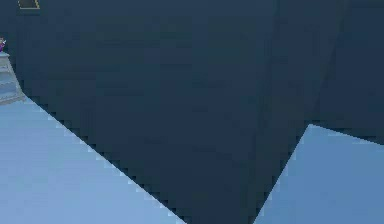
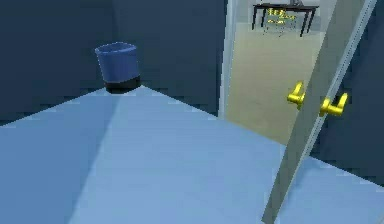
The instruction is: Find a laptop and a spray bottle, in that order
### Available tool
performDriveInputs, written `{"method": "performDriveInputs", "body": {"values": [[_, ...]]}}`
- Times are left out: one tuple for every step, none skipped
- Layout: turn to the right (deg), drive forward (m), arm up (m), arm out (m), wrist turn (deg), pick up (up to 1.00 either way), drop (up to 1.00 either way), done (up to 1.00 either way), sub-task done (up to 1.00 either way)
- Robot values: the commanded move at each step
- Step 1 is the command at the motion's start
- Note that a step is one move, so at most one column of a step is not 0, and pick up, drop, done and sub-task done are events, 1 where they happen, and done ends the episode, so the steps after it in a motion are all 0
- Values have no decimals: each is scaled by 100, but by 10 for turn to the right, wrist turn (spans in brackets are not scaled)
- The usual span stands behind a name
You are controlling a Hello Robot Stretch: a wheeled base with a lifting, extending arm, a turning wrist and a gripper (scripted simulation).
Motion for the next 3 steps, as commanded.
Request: {"method": "performDriveInputs", "body": {"values": [[0, 25, 0, 0, 0, 0, 0, 0, 0], [-450, 0, 0, 0, 0, 0, 0, 0, 0], [-30, 0, 0, 0, 0, 0, 0, 0, 0]]}}
